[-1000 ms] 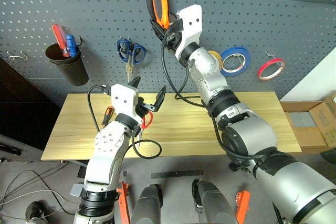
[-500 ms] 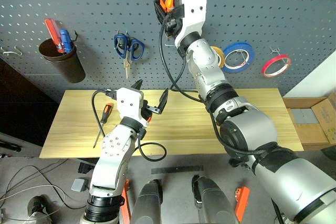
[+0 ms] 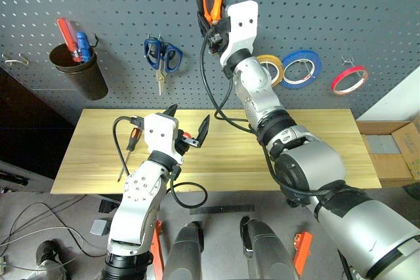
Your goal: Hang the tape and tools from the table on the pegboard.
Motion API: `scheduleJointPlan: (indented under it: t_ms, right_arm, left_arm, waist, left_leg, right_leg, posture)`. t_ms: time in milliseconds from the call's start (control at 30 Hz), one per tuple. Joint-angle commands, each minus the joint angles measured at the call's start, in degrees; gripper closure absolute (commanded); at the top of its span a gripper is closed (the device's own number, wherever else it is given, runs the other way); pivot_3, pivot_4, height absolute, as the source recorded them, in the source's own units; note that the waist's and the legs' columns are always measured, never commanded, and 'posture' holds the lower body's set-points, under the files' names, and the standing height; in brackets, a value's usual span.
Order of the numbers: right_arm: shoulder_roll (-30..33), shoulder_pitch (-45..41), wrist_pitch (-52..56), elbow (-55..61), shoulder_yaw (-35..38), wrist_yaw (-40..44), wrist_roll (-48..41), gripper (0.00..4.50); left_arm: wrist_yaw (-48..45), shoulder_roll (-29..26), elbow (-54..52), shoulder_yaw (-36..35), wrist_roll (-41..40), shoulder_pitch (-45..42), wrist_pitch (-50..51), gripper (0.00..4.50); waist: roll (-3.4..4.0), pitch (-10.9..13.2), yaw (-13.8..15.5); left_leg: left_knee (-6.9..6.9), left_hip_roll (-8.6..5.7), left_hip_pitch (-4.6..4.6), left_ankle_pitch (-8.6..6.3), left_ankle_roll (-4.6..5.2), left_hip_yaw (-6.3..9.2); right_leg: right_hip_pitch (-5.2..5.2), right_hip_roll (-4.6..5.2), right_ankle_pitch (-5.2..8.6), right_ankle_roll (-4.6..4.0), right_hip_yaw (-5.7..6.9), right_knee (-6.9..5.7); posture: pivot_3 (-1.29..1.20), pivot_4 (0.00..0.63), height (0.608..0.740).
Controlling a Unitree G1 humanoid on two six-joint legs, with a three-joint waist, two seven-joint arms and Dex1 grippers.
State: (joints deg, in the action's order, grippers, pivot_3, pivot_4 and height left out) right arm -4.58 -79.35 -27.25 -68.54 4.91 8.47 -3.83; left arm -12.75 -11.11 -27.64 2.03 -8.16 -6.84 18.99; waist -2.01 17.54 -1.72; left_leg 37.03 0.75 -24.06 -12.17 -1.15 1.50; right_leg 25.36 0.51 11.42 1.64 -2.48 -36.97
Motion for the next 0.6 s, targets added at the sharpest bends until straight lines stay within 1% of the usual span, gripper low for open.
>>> scheduleJointPlan:
  t_ms: [33,233,333,600]
  right_arm:
    - [1.2,1.0,-0.5,1.5,1.1,-1.8,0.0,2.35]
    - [2.7,1.3,-0.3,1.9,1.5,-3.8,0.5,2.35]
    - [2.7,1.8,-0.3,2.0,1.2,-3.6,0.9,2.35]
    - [1.6,3.9,0.8,4.0,0.2,-2.1,1.9,2.35]
  left_arm:
    - [-0.4,-0.2,-3.2,0.0,-0.6,-0.1,-0.1,0.0]
    - [-0.6,-0.1,-3.4,0.1,-0.6,0.1,0.2,0.0]
    - [-0.7,0.0,-3.4,0.2,-0.6,0.0,0.3,0.0]
    - [-0.9,-0.2,-3.1,-0.1,-0.7,-0.2,0.3,0.0]
  waist:
    - [0.0,0.0,0.0]
    - [0.02,0.2,0.1]
    - [0.03,0.2,0.2]
    - [0.04,0.2,0.1]
  left_leg:
    - [0.0,0.0,0.0,0.0,0.0,0.01]
    - [-0.01,0.0,-0.03,0.0,0.0,0.02]
    - [-0.01,0.0,-0.04,0.0,0.01,0.02]
    - [-0.02,0.01,-0.05,0.03,0.04,-0.01]
  right_leg:
    - [0.0,0.0,0.01,-0.01,0.02,0.0]
    - [0.01,0.0,0.03,-0.03,0.02,0.01]
    - [0.0,0.01,0.17,-0.27,0.03,0.02]
    - [0.0,0.04,0.19,-0.29,0.05,0.04]
  posture:
    - [0.04,0.33,0.74]
    - [0.03,0.332,0.74]
    - [0.03,0.333,0.74]
    - [0.03,0.328,0.74]
